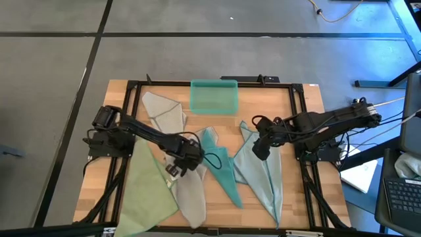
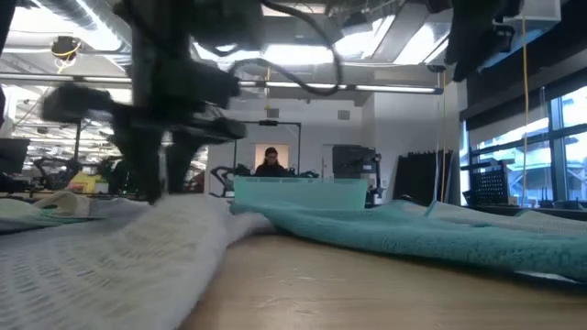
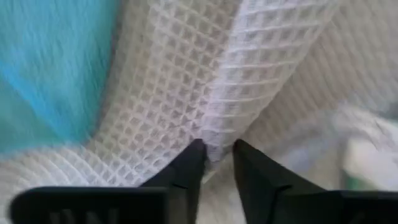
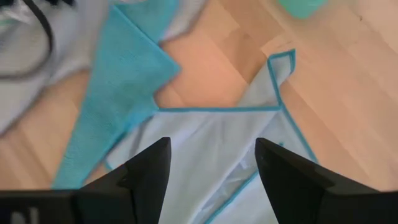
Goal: Fold microfiber towels
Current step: Fold the light blue towel
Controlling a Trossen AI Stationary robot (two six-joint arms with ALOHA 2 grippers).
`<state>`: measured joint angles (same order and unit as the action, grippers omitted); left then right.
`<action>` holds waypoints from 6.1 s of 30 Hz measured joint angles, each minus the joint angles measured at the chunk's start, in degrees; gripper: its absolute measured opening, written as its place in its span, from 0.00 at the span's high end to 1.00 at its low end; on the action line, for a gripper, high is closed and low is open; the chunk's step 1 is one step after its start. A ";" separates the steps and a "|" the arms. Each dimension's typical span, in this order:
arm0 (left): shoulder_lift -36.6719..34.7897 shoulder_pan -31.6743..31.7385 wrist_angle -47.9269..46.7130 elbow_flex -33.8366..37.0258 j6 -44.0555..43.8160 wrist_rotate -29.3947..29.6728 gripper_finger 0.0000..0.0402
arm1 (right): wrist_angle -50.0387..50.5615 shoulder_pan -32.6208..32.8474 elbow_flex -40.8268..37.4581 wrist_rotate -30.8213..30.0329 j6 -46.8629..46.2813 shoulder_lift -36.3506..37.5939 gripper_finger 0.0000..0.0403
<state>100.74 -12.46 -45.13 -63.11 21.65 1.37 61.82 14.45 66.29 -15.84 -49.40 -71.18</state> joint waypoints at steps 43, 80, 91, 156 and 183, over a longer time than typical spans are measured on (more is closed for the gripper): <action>-30.15 18.95 -44.93 0.04 -36.77 33.99 0.83 | -8.13 -0.93 -6.61 3.55 -2.26 -0.02 0.42; 7.89 10.76 15.63 -3.52 -10.48 -10.24 0.63 | -4.12 -0.82 -2.96 9.03 -13.35 0.02 0.42; 10.23 8.65 11.57 -4.01 -10.57 -4.51 0.72 | -4.08 -0.82 -2.96 8.79 -11.61 0.02 0.42; -22.45 3.46 20.80 -6.21 -28.34 -2.54 0.79 | -21.07 8.06 0.56 14.29 -7.87 -14.87 0.44; 18.17 -4.06 58.41 -11.41 -19.92 5.03 0.63 | -0.69 25.59 14.33 0.37 -15.69 -4.28 0.53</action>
<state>118.91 -16.52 13.28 -74.52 1.72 6.40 61.12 40.03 80.62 -15.46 -65.09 -75.46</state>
